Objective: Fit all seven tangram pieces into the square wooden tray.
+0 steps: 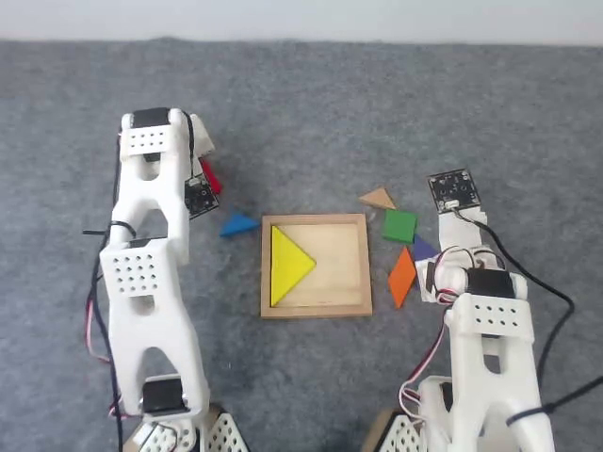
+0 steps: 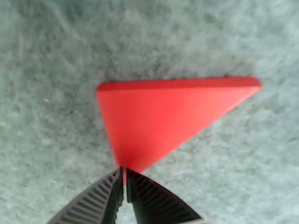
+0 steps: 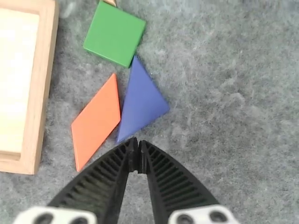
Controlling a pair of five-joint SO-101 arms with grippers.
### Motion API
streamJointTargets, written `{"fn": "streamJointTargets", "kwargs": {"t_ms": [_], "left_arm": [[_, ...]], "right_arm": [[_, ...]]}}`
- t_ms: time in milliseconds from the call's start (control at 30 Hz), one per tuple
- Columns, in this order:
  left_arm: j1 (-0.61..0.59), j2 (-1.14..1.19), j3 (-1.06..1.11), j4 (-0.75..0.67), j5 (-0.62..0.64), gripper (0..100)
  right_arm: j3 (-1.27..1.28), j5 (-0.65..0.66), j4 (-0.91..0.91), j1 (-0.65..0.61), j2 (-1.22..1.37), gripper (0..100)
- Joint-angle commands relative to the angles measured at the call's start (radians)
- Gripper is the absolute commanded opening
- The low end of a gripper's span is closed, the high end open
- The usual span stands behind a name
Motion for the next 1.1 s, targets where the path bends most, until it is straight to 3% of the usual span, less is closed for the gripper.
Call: {"fn": "streamJointTargets", "kwargs": {"t_ms": [0, 367, 533, 667, 733, 900, 1067], "left_arm": [[0.009, -0.031, -0.033, -0.003, -0.064, 1], [0.017, -0.213, -0.036, 0.318, -0.068, 1], [0.031, -0.230, -0.035, 0.341, -0.063, 1], [0.044, -0.222, -0.031, 0.374, 0.135, 1], [0.037, -0.224, -0.035, 0.348, 0.149, 3], [0.008, -0.207, -0.035, 0.287, 0.087, 18], [-0.023, -0.126, -0.028, 0.055, 0.020, 39]], "right_arm": [[-0.006, 0.021, -0.019, 0.013, -0.013, 2.0], [0.002, 0.026, -0.022, 0.007, -0.013, 2.0], [0.002, 0.026, -0.022, 0.007, -0.013, 2.0], [0.002, 0.026, -0.022, 0.007, -0.013, 2.0], [0.002, 0.026, -0.022, 0.007, -0.013, 2.0], [0.002, 0.026, -0.022, 0.008, -0.013, 2.0], [0.002, 0.026, -0.022, 0.008, -0.013, 2.0]]}}
